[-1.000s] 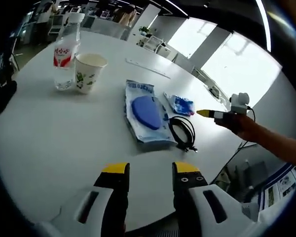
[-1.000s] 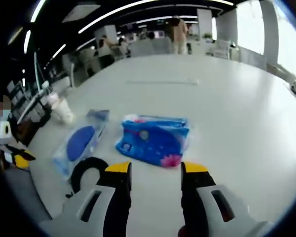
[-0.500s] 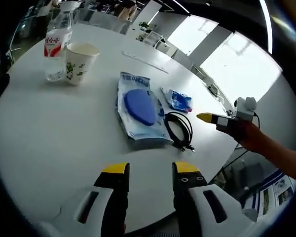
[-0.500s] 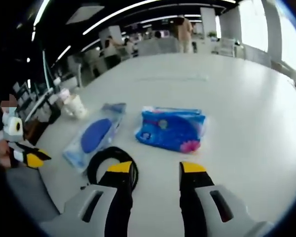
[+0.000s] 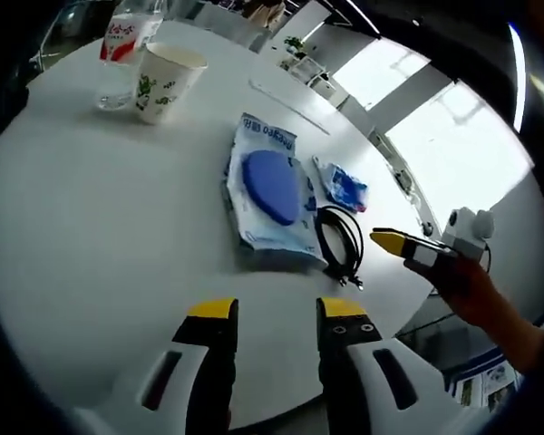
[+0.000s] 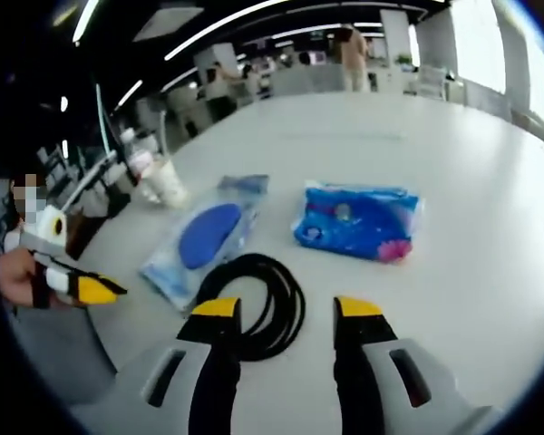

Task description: Arrange the tabletop items into an orderly group along one side of the table until the central work area is clear of visible clutter.

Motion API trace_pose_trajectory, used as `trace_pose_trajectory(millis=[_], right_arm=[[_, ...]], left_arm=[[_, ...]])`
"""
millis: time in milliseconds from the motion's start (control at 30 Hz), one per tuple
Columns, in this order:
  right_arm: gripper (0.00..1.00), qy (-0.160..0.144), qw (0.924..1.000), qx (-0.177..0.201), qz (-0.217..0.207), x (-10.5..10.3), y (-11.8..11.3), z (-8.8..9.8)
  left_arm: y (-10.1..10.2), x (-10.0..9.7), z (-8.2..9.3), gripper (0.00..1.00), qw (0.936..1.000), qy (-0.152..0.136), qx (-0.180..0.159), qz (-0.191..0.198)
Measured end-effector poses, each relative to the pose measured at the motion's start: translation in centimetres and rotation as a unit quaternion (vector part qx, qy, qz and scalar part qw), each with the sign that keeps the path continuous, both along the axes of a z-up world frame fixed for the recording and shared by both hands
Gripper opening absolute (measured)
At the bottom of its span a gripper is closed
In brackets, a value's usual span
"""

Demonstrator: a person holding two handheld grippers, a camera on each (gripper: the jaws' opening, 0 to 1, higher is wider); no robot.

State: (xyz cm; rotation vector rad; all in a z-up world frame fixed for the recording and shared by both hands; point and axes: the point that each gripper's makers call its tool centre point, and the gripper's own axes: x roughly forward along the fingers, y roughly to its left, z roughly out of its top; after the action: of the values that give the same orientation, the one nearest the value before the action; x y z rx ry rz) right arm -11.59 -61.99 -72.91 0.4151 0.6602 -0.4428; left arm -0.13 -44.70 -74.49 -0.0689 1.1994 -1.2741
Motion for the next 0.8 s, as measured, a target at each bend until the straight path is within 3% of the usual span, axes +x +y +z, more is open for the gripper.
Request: trace_pose_trajectory(millis=[433,800], right_arm=[[0.39,-0.005,0.9999,0.013,0.005,0.0,1.9,-0.5],[0.39,-0.009,0.9998,0.016,0.008,0.4,2.5,-0.5]], left_arm=[[-2.9,0.3,-0.4,0.29,0.9936,0.075,-0.005,0.084],[-5.1,0.6,-1.2,0.22,0.9876,0.093,0.006,0.127]])
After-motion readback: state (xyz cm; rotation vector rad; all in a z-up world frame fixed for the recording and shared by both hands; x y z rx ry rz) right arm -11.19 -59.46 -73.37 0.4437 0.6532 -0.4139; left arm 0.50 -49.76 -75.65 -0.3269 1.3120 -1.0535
